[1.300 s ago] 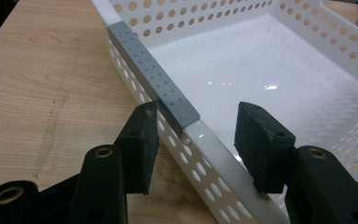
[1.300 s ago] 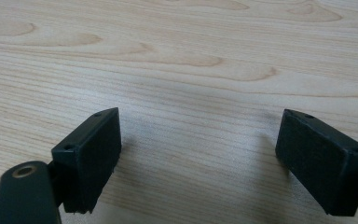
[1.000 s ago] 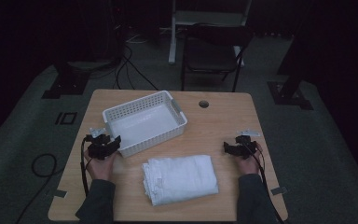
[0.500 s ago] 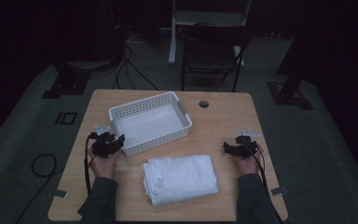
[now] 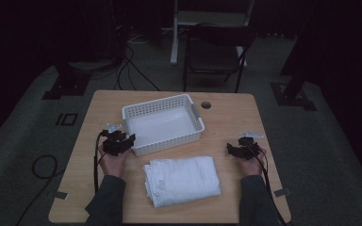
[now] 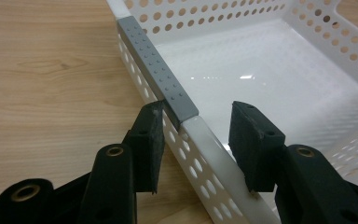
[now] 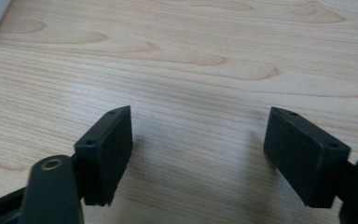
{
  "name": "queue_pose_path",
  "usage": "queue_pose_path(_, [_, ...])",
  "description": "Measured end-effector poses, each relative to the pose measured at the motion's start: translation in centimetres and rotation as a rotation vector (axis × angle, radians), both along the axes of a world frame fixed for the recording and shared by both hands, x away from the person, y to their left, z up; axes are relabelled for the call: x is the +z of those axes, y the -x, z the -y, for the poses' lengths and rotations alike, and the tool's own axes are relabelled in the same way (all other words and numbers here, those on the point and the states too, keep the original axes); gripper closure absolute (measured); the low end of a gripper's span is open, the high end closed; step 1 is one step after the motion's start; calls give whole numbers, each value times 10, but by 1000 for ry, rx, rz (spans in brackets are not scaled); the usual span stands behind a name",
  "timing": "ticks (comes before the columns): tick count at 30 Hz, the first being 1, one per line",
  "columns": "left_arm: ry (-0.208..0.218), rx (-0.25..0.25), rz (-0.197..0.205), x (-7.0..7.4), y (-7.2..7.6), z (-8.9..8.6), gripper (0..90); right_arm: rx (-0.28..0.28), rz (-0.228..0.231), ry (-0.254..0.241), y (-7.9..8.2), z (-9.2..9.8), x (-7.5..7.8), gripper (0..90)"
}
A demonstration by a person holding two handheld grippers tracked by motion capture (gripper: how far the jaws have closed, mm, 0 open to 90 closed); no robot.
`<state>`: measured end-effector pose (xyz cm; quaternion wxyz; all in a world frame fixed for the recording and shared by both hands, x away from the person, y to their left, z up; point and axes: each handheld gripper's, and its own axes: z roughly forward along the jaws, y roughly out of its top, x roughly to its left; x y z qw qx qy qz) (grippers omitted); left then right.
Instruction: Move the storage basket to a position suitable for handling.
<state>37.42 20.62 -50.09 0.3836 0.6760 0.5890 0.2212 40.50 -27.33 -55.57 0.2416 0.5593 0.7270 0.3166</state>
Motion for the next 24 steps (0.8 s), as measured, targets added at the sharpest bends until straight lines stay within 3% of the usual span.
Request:
queue_pose_path(10, [-5, -37, -8, 2, -10, 18, 578, -13, -5, -2, 2, 1, 2, 371])
queue_pose_path(13, [0, -45, -9, 2, -12, 22, 590, -17, -12, -69, 1, 4, 5, 421])
queue_pose_path(22, [3, -71, -20, 3, -16, 29, 613, -9, 41, -88, 7, -2, 22, 561])
queue_pose_path(24, [2, -82, -23, 3, -17, 32, 618, 16, 71, -98, 12, -10, 34, 597])
